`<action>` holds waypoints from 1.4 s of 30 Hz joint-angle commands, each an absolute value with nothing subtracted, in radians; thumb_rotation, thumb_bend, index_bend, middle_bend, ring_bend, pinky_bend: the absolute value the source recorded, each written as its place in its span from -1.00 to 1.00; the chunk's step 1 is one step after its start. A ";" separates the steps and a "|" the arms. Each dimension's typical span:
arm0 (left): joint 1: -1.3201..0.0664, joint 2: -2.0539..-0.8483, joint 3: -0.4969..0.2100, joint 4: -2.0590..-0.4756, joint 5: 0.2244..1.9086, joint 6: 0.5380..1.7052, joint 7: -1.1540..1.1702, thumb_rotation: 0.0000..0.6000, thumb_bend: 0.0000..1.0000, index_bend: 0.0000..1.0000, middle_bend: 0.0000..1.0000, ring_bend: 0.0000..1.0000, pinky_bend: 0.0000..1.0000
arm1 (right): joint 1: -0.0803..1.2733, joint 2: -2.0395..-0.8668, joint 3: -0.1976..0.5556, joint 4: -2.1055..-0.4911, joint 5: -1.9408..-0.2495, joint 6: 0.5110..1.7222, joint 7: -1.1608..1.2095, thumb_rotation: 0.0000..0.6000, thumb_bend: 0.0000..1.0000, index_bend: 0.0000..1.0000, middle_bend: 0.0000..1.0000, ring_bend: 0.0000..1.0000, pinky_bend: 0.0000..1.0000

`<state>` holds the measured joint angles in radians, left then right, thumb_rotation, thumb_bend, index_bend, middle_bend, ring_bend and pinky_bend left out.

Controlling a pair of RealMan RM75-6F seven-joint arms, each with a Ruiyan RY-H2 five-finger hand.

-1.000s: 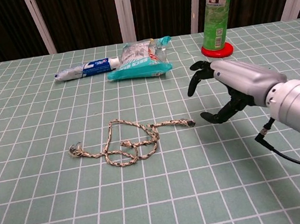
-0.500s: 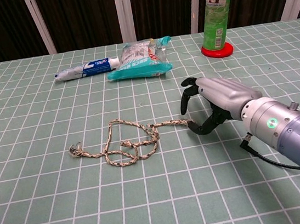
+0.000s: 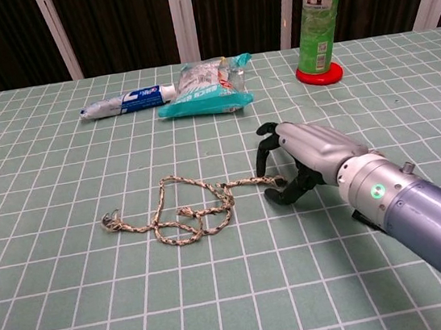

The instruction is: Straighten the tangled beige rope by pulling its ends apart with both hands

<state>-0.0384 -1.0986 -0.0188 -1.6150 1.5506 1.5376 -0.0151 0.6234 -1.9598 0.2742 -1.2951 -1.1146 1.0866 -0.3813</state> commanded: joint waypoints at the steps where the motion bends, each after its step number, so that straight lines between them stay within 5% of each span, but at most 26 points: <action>1: -0.039 -1.098 -0.019 -1.615 1.550 1.537 -0.016 1.00 -0.87 -0.89 -1.00 -1.00 -1.00 | 0.629 -1.968 0.276 -1.288 -1.118 1.090 -0.376 1.00 -0.24 -0.02 -0.78 -1.00 -1.00; 31: -0.068 -1.091 -0.013 -1.660 1.562 1.495 0.018 1.00 -0.79 -0.88 -1.00 -1.00 -1.00 | 0.635 -1.920 0.298 -1.378 -1.102 1.121 -0.411 1.00 -0.04 0.19 -0.72 -1.00 -1.00; 42: -0.243 -1.154 -0.099 -1.830 1.479 1.283 0.224 1.00 -0.56 -0.42 -0.96 -1.00 -1.00 | 0.600 -1.849 0.271 -1.492 -1.071 1.142 -0.437 1.00 -0.04 0.19 -0.72 -1.00 -1.00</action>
